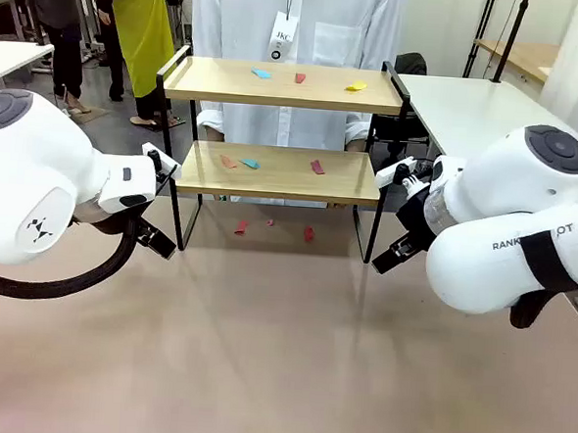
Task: Clean the shelf.
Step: Pick up the Duster handed by the human.
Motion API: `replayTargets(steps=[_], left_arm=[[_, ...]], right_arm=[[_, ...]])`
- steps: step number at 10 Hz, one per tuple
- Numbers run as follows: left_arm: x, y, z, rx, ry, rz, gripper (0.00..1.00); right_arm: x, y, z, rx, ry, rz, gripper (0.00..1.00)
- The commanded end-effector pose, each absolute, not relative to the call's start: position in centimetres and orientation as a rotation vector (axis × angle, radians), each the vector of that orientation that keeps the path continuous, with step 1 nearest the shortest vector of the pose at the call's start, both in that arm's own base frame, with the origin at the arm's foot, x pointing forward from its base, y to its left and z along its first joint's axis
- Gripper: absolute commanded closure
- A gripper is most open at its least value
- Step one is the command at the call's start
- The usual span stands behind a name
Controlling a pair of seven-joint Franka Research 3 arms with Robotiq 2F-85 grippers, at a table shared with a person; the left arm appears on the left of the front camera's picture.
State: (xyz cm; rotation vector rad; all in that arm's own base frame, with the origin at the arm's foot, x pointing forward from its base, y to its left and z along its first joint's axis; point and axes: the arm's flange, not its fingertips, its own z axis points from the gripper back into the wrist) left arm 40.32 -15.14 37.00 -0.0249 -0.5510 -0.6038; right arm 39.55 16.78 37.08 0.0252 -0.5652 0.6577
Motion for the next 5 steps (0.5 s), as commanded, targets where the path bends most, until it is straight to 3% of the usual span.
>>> replayTargets(steps=[1,5], left_arm=[[40.31,-15.15,37.02,-0.025,-0.551,-0.604,0.0],[40.31,-15.15,37.02,-0.025,-0.551,-0.604,0.0]], right_arm=[[39.55,16.78,37.08,0.025,-0.565,0.658,0.0],[39.55,16.78,37.08,0.025,-0.565,0.658,0.0]])
